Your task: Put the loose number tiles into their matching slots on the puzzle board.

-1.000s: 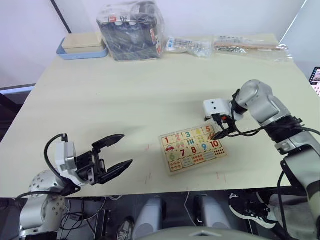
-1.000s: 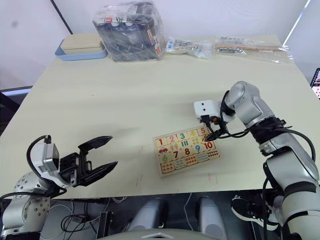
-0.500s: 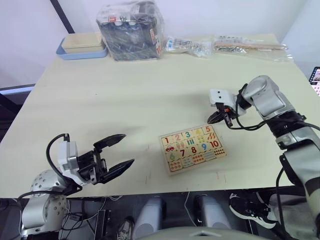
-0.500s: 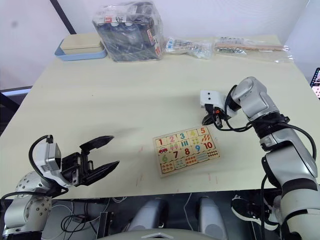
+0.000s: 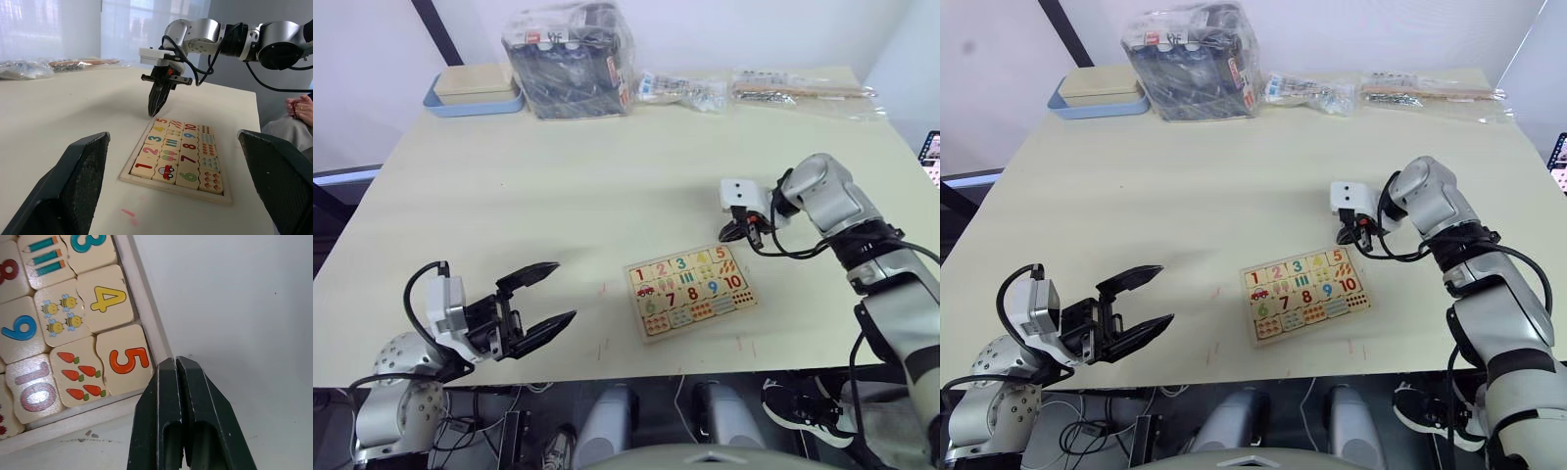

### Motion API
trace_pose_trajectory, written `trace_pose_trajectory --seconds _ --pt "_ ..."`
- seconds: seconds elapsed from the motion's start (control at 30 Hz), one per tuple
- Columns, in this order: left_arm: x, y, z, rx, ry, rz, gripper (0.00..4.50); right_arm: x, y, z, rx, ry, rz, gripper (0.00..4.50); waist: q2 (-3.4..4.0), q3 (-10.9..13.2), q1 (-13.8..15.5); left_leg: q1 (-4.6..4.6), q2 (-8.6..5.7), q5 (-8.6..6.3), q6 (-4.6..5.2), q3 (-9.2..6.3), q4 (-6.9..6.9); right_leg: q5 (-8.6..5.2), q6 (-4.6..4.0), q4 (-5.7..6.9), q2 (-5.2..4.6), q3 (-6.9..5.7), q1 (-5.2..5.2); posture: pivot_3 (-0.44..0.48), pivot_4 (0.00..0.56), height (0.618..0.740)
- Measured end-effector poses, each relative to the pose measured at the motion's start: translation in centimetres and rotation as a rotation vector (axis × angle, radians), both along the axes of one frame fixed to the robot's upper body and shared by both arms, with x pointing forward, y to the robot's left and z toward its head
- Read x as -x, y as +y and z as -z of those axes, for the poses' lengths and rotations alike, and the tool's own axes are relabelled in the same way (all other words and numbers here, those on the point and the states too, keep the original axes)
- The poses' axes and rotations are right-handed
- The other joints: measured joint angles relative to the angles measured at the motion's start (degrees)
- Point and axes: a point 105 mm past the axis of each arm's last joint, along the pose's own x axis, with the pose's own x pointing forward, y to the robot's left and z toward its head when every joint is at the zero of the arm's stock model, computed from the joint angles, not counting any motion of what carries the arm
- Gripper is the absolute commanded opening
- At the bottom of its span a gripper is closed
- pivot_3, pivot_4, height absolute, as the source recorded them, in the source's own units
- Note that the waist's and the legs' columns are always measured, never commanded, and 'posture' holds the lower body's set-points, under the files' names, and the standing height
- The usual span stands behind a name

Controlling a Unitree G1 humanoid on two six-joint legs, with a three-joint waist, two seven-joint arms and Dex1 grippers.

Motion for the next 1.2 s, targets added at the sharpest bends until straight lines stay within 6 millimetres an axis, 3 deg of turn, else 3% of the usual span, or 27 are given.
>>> trace_pose_trajectory --seconds 1.2 --pt "0.1 0.03 0.16 0.0 0.011 -0.002 4.5 0.82 0.56 0.21 0.01 0.02 -0.055 0.03 0.0 0.0 0.0 0.0 0.0 0.0 0.0 -0.01 0.0 0.0 0.0 0.01 0.0 0.0 0.0 0.0 0.15 0.74"
